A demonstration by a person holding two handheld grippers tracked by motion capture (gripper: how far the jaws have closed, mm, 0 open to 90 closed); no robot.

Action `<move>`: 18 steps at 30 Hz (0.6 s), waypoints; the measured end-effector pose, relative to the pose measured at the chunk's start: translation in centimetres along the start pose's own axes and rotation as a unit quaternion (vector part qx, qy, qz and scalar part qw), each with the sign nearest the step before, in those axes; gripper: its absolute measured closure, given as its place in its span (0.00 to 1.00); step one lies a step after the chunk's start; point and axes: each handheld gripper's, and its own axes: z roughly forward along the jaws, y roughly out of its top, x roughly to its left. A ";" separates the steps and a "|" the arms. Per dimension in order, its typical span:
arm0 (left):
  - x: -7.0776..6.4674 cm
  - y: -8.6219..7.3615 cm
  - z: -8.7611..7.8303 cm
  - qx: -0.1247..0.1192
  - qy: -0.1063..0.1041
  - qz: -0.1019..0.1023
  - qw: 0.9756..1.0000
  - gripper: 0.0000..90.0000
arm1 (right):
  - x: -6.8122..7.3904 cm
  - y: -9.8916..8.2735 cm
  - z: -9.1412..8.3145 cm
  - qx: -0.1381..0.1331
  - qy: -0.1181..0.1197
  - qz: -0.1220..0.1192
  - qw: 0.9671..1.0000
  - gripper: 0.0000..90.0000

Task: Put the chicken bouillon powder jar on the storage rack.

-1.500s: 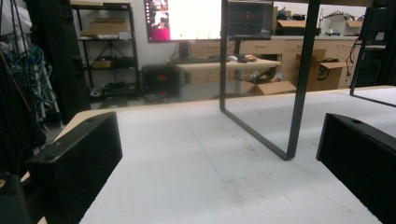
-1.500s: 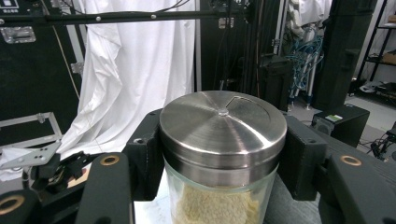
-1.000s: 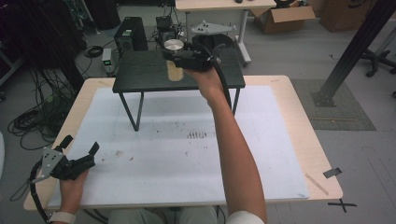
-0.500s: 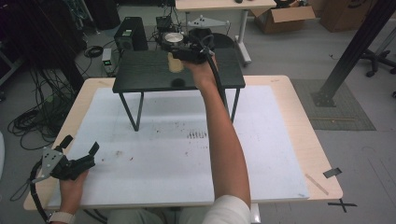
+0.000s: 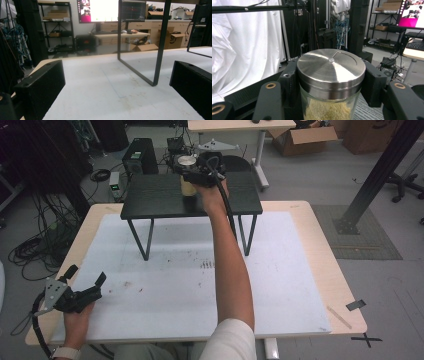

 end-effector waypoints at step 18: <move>0.0 0.0 0.0 0.000 0.000 0.000 1.000 0.01 | -0.3 -1.1 0.5 0.010 -0.007 0.010 1.000 0.46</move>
